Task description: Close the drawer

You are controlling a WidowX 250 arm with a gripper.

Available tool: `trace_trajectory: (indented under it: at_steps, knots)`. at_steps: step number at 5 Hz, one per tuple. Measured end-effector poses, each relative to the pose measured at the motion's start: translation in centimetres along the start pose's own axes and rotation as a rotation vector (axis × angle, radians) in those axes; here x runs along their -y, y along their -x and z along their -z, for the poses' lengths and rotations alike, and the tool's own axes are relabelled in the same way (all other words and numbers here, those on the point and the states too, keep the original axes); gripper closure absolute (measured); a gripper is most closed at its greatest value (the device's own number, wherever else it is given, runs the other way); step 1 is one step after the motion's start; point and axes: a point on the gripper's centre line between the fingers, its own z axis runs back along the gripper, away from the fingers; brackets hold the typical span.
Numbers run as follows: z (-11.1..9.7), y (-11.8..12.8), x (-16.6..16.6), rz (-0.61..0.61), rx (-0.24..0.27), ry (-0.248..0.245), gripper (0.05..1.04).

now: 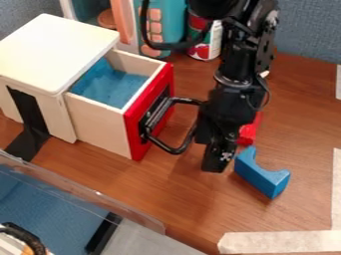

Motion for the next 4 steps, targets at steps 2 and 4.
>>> trace_trajectory:
  at_steps: [2,4]
  knots:
    - [0.09,0.41,0.32,-0.066,-0.057,0.064,0.083]
    - [0.35,0.69,0.29,-0.131,-0.102,0.09,0.083]
